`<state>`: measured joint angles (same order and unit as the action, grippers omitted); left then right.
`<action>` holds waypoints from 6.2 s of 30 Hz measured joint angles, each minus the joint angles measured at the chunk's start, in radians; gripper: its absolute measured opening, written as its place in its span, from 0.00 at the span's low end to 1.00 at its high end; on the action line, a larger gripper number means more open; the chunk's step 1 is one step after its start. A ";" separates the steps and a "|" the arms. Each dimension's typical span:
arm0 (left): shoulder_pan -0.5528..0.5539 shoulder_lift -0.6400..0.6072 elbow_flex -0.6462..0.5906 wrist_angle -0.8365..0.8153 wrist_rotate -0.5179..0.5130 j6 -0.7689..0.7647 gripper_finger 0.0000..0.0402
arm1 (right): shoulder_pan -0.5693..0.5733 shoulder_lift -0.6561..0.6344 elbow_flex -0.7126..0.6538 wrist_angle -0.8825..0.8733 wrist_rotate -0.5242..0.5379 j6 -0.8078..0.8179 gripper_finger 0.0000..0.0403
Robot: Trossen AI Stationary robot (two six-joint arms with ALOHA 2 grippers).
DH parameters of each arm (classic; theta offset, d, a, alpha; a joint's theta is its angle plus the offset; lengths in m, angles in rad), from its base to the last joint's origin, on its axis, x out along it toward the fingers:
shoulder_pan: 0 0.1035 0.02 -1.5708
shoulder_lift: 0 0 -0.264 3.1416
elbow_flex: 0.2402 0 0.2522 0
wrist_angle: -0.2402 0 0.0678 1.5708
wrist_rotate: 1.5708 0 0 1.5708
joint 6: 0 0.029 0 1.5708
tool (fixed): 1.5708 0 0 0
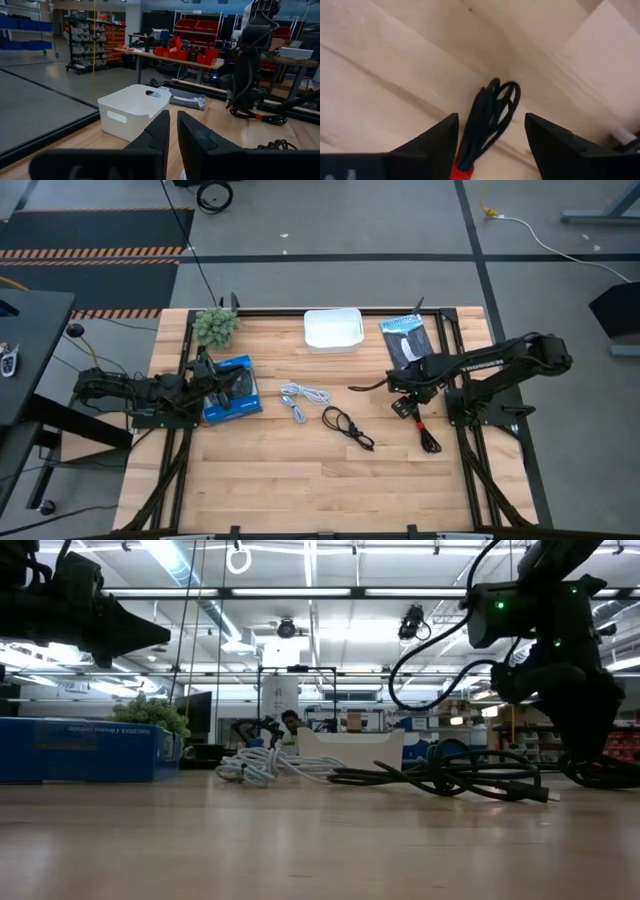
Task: Pick and place USB-C Cables
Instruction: Put the right black USB cable into the white bin
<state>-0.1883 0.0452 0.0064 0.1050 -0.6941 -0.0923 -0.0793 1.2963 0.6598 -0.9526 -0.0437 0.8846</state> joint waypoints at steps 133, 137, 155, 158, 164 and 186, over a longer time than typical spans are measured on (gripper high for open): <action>0.000 0.000 0.000 -0.001 0.000 0.000 0.11 | -0.323 0.929 1.460 -0.099 0.202 -1.539 0.08; 0.000 0.000 0.000 -0.001 0.000 0.000 0.11 | -0.321 0.929 1.421 -0.070 0.197 -1.539 0.08; 0.000 0.000 0.000 -0.001 0.000 0.000 0.11 | -0.270 0.929 1.359 -0.021 0.172 -1.545 0.09; 0.000 0.000 0.000 -0.001 0.000 0.000 0.11 | -0.280 0.929 1.356 -0.017 0.138 -1.543 0.09; 0.000 0.000 0.000 -0.001 0.000 0.000 0.11 | -0.299 0.929 1.346 -0.005 0.134 -1.542 0.09; 0.000 0.000 0.000 -0.001 0.000 0.000 0.11 | -0.356 0.927 1.278 0.035 0.066 -1.532 0.12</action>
<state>-0.1882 0.0456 0.0067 0.1040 -0.6941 -0.0921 -0.4355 2.2230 1.9373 -0.9176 0.0227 -0.6474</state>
